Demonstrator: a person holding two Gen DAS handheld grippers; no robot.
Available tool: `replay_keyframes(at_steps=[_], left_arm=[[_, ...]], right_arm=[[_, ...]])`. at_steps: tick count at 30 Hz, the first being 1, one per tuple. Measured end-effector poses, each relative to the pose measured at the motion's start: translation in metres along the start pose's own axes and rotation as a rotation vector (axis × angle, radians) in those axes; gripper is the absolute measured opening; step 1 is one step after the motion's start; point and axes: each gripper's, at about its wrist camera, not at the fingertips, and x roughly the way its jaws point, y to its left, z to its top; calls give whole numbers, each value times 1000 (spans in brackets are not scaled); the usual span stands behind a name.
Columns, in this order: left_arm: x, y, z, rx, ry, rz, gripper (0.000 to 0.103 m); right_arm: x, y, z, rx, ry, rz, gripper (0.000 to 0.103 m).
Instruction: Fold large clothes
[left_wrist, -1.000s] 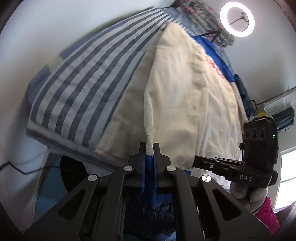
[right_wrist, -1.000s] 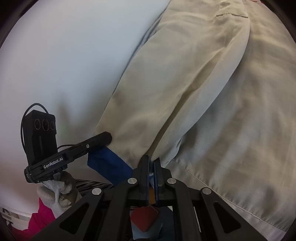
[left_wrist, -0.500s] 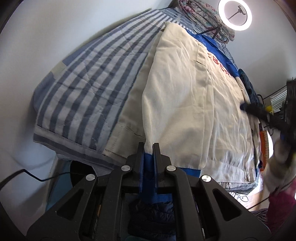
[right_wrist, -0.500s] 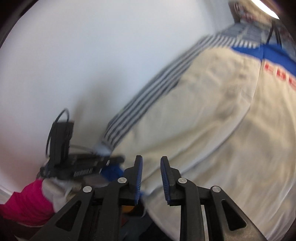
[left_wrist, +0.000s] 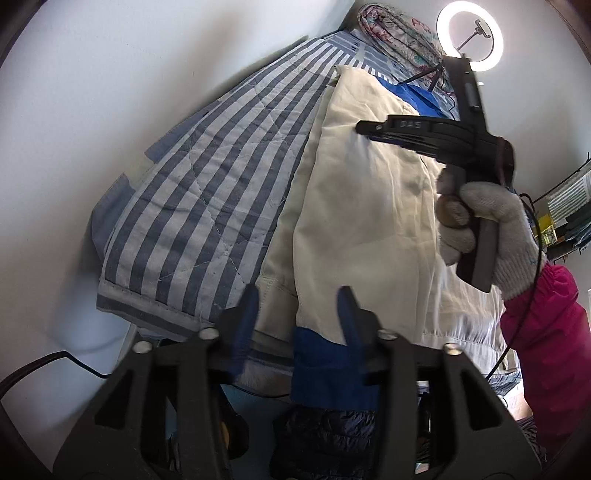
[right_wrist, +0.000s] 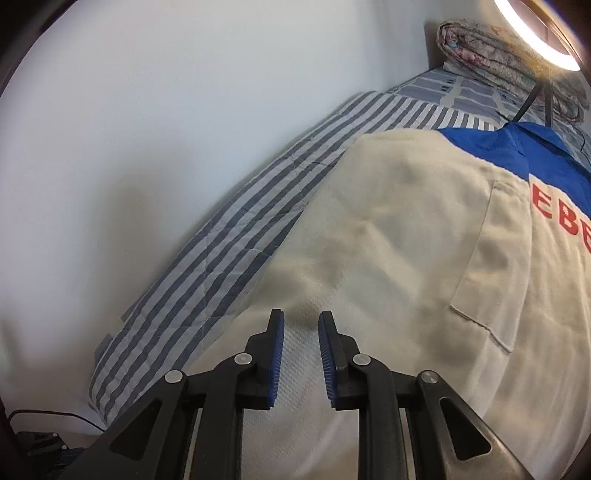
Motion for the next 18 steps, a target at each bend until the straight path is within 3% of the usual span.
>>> replay_keyframes(at_steps=[5, 9, 13, 18], left_arm=[[6, 5, 5, -19, 18, -6, 50], [14, 9, 13, -25, 32, -2, 50], [24, 14, 20, -28, 57, -14, 50], [37, 24, 25, -91, 95, -66, 50]], right_arm=[[28, 5, -3, 9, 12, 20, 17], [24, 3, -2, 10, 7, 49, 17], [-23, -7, -15, 35, -10, 149, 17], [-70, -8, -63, 7, 40, 189, 19]])
